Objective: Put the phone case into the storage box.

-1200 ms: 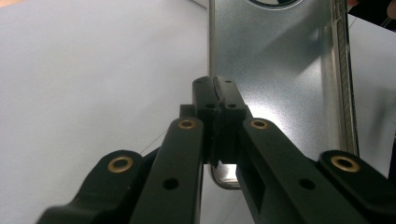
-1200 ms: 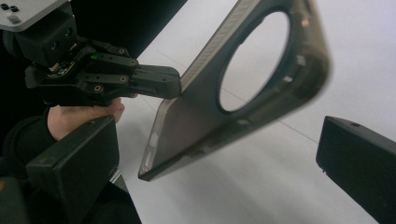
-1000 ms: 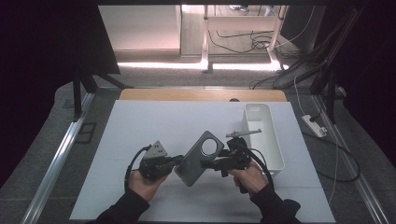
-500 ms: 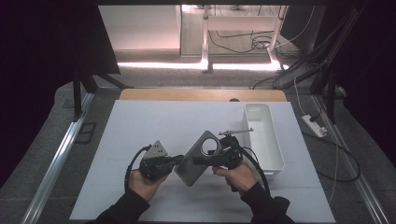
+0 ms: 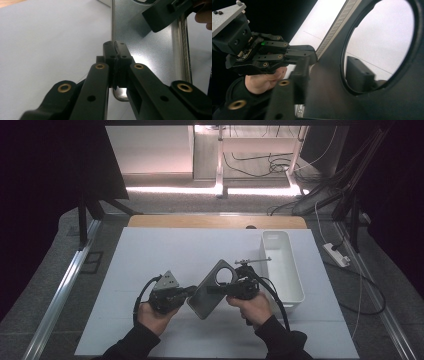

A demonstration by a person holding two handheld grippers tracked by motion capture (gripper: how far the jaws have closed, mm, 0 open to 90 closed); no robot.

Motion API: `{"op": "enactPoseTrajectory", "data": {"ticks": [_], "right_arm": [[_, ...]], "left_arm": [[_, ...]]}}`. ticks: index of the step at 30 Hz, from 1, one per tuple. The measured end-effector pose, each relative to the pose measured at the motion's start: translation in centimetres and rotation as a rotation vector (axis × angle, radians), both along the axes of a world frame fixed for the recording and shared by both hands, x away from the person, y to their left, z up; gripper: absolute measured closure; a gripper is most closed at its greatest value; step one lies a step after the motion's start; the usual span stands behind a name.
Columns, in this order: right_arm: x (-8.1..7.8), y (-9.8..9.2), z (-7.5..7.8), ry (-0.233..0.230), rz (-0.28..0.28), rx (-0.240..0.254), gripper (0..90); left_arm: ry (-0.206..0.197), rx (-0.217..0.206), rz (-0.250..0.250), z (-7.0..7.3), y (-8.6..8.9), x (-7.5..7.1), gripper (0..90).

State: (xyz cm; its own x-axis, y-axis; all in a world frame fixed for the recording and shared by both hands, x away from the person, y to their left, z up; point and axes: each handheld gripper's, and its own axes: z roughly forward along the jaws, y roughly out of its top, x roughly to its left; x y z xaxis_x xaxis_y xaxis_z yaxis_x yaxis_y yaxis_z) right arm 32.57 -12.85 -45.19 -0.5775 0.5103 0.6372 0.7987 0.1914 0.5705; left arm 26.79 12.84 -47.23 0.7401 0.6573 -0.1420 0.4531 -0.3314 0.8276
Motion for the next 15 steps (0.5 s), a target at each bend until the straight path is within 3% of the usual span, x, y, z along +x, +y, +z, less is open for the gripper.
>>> {"op": "enactPoseTrajectory", "data": {"ticks": [6, 15], "right_arm": [[0.01, -0.07, -0.22, 0.023, -0.004, 0.008, 76.6], [0.12, -0.44, -0.55, 0.083, -0.031, 0.058, 83.8]], "left_arm": [[-0.004, 0.000, -0.001, 0.06, 0.04, -0.04, 88.9], [-0.013, 0.014, -0.014, 0.02, -0.18, -0.14, 88.6]]}}
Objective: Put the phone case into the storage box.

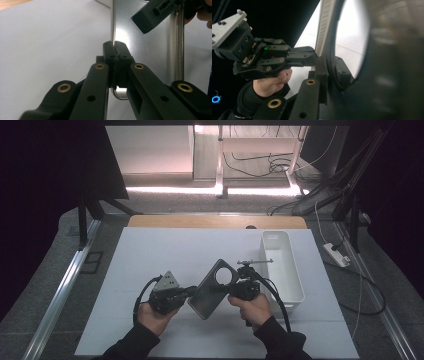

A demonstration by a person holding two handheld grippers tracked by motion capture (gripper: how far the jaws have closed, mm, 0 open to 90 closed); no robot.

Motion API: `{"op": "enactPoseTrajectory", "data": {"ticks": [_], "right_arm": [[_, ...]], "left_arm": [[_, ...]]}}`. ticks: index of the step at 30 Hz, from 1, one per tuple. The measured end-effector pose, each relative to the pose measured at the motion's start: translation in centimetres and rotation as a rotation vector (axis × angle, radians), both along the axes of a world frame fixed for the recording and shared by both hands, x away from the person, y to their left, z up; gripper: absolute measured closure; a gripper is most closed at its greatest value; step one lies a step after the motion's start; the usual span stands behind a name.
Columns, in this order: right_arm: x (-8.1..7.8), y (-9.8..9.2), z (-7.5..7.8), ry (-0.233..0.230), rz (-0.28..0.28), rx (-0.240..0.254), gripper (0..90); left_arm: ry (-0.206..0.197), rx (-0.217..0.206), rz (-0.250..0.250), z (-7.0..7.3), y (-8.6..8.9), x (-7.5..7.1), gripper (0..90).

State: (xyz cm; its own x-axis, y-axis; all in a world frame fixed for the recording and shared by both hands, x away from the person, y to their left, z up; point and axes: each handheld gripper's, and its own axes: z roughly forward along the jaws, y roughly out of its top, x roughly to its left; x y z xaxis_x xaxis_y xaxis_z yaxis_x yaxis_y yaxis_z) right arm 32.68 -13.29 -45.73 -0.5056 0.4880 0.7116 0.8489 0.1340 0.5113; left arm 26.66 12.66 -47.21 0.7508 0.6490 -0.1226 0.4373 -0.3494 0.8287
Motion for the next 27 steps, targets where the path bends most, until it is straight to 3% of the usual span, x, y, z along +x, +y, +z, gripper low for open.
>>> {"op": "enactPoseTrajectory", "data": {"ticks": [7, 8, 9, 11, 12, 17, 20, 23, 27], "right_arm": [[-0.1, -0.1, 0.1, 0.006, -0.008, 0.024, 85.5], [-0.1, -0.1, 0.1, -0.002, -0.009, 0.019, 85.5], [-0.2, -0.1, 0.2, -0.009, -0.009, 0.010, 85.5], [-0.2, -0.1, 0.2, -0.013, -0.007, 0.008, 85.5], [-0.2, -0.1, 0.3, -0.019, -0.005, 0.005, 85.4], [-0.3, -0.4, 0.5, -0.077, 0.017, -0.021, 85.3], [-0.4, -0.6, 0.7, -0.104, 0.041, -0.030, 85.3], [-0.4, -0.7, 0.8, -0.136, 0.058, -0.042, 85.3], [-0.4, -1.0, 0.9, -0.167, 0.100, -0.060, 85.3]], "left_arm": [[0.008, -0.009, -0.014, 0.1, 0.1, 0.1, 84.1], [0.003, -0.009, -0.007, 0.3, 0.1, 0.1, 75.8], [0.005, -0.012, -0.006, 0.4, 0.2, 0.2, 61.7], [0.009, -0.012, -0.008, 0.4, 0.3, 0.3, 48.7], [0.016, -0.006, -0.010, 0.5, 0.4, 0.5, 48.7], [0.108, -0.045, -0.074, 0.3, 1.1, 1.3, 20.9], [0.133, -0.056, -0.107, 0.4, 1.5, 1.4, 6.7], [0.124, -0.055, -0.128, 0.5, 1.8, 1.3, 0.4], [0.136, -0.096, -0.177, 0.4, 2.2, 1.3, 0.0]]}}
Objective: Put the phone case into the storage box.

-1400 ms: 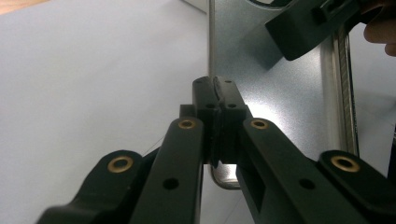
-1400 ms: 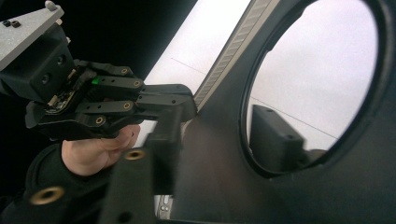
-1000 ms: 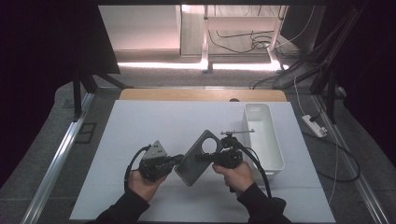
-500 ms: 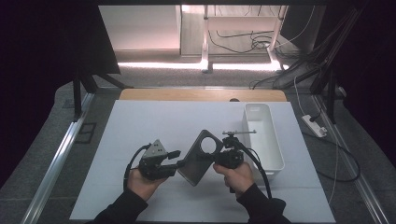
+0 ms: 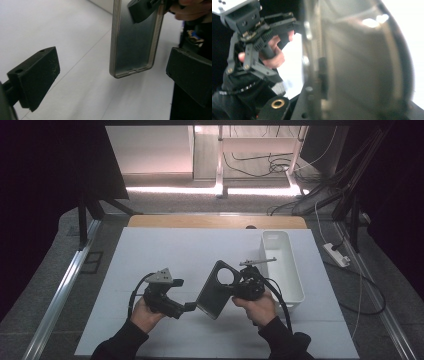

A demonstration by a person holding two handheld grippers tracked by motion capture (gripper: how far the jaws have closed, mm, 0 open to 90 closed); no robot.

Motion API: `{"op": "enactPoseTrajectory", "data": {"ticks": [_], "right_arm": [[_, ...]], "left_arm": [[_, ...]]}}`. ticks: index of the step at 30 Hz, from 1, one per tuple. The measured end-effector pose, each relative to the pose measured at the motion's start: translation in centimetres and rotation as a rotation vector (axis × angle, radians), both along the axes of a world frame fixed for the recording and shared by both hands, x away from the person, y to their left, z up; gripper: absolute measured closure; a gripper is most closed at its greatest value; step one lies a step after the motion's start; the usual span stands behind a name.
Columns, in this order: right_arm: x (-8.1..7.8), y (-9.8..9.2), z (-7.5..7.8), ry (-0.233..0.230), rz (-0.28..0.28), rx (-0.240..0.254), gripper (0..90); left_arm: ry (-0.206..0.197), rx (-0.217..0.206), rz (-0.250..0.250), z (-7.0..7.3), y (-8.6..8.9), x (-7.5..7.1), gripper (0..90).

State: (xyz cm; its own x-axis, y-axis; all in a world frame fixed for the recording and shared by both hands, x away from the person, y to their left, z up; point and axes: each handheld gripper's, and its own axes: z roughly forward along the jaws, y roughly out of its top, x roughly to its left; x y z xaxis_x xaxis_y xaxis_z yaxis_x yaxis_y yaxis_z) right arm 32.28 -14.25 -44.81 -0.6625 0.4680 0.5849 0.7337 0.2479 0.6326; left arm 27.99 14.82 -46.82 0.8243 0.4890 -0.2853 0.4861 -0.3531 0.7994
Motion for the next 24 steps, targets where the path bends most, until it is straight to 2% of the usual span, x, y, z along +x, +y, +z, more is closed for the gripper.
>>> {"op": "enactPoseTrajectory", "data": {"ticks": [3, 4, 7, 8, 10, 13, 15, 17, 20, 22, 24], "right_arm": [[0.0, -0.1, 0.1, -0.030, 0.041, -0.022, 85.4], [0.0, -0.1, 0.1, -0.046, 0.055, -0.028, 85.4], [-0.2, 0.0, 0.3, -0.114, 0.115, -0.052, 85.5], [-0.2, 0.0, 0.3, -0.114, 0.115, -0.052, 85.5], [-0.4, 0.3, 0.5, -0.149, 0.161, -0.065, 85.4], [-0.5, 0.4, 0.6, -0.163, 0.192, -0.069, 85.4], [-0.6, 0.5, 0.7, -0.173, 0.226, -0.061, 85.4], [-0.7, 0.6, 0.7, -0.176, 0.232, -0.060, 85.4], [-0.7, 0.7, 0.6, -0.190, 0.271, -0.058, 85.4], [-0.8, 0.9, 0.6, -0.197, 0.288, -0.056, 85.5], [-0.9, 1.0, 0.6, -0.198, 0.290, -0.061, 85.5]], "left_arm": [[-0.001, -0.024, -0.028, -0.1, 0.2, 0.0, 0.0], [-0.001, -0.036, -0.053, -0.3, 0.2, 0.0, 0.0], [-0.010, -0.029, -0.063, -0.6, 0.1, 0.1, 0.0], [-0.010, -0.029, -0.063, -0.6, 0.1, 0.1, 0.0], [-0.009, -0.021, -0.083, -1.1, -0.1, 0.1, 0.0], [-0.009, -0.017, -0.089, -1.3, -0.3, 0.1, 0.0], [-0.007, -0.021, -0.116, -1.4, -0.5, 0.1, 0.0], [-0.006, -0.025, -0.124, -1.5, -0.6, 0.1, 0.0], [-0.001, -0.035, -0.140, -1.7, -0.8, 0.2, 0.0], [0.007, -0.044, -0.164, -1.9, -0.9, 0.2, 0.0], [0.010, -0.044, -0.169, -1.9, -1.0, 0.3, 0.0]]}}
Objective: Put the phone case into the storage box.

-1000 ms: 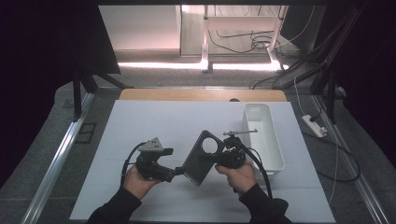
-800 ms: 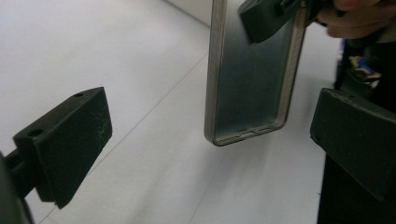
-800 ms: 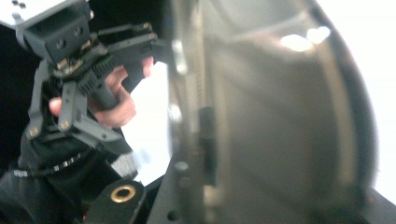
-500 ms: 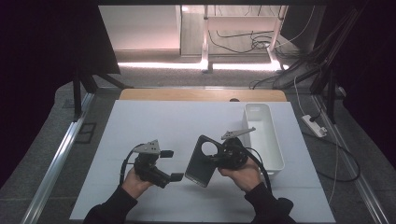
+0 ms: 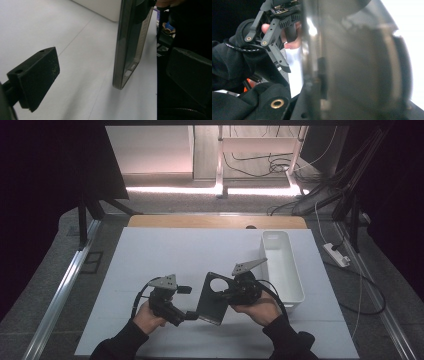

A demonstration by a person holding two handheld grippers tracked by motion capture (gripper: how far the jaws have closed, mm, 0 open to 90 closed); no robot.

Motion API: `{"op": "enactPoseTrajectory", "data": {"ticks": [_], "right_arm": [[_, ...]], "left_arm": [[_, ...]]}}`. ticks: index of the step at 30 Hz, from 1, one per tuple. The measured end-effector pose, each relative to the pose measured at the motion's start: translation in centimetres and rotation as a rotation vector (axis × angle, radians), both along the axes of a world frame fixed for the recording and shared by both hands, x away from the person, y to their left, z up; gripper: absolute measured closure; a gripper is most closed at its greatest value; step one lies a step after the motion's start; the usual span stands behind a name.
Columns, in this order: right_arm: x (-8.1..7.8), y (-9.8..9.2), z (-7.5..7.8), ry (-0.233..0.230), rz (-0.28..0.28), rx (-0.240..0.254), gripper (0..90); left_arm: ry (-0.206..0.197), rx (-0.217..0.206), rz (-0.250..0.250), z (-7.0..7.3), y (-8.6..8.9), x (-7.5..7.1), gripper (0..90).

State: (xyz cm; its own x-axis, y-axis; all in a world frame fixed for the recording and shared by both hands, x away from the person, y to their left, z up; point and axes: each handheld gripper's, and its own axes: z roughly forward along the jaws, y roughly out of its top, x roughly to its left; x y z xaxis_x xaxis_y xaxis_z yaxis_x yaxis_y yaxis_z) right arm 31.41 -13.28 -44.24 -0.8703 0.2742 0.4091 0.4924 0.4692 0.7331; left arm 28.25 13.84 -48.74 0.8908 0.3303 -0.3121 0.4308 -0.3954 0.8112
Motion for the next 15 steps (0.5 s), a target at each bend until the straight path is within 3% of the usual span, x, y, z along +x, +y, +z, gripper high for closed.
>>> {"op": "enactPoseTrajectory", "data": {"ticks": [6, 15], "right_arm": [[-0.2, 0.3, -0.1, 0.013, 0.019, 0.002, 85.5], [-0.7, 1.2, 0.2, 0.015, 0.055, 0.021, 85.5]], "left_arm": [[0.014, -0.008, -0.039, -0.3, -0.7, 0.0, 0.0], [0.033, 0.011, -0.063, -0.3, -2.0, -0.1, 0.0]]}}
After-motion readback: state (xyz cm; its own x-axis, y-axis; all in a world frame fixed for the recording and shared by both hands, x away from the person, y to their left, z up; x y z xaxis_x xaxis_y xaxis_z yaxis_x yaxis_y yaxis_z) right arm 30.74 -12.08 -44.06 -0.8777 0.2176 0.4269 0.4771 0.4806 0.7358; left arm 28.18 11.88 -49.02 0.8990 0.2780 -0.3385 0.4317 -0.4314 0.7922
